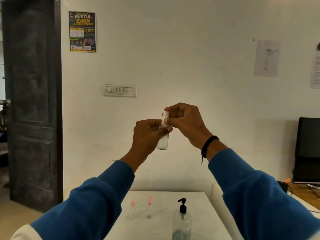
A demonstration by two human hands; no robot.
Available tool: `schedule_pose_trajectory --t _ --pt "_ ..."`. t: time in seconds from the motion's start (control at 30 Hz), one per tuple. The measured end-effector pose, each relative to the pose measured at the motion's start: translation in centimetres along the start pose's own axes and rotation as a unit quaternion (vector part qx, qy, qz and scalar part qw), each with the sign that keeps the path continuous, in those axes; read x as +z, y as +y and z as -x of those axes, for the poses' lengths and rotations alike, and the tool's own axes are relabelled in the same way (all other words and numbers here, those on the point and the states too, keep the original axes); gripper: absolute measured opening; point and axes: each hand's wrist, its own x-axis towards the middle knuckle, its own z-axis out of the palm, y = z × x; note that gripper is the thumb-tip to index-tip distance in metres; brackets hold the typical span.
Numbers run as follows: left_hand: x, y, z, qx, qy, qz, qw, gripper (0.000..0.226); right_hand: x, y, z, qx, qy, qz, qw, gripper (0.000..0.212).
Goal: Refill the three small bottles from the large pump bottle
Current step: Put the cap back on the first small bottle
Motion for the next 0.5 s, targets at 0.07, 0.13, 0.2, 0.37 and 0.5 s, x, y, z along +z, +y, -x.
schedule_pose_trajectory --t 0.07,0.13,0.2,0.37,0.5 --pt "0.0 -0.1 0.1 0.003 0.003 -0.002 1.000 0.029 0.1 -0.3 0.1 -0.014 -0.005 0.032 0.999 0.033" --pt "0.0 -0.3 0.2 0.010 0.007 -0.006 1.000 0.031 0.4 -0.3 0.2 -0.029 0.007 0.057 0.998 0.032" --pt "0.1 -0.4 0.2 0.023 0.016 -0.018 0.999 0.032 0.8 -0.2 0.3 -0.043 0.019 0.071 0.996 0.029" --pt "-0.2 -1.2 0.3 0.021 0.024 -0.032 0.999 0.032 1.5 0.8 0.5 -0.039 0.019 0.068 0.997 0.028" --pt "0.0 -2.7 0.6 0.017 0.028 -0.039 0.999 0.032 1.8 1.6 0.8 -0.021 0.006 0.059 0.998 0.030"
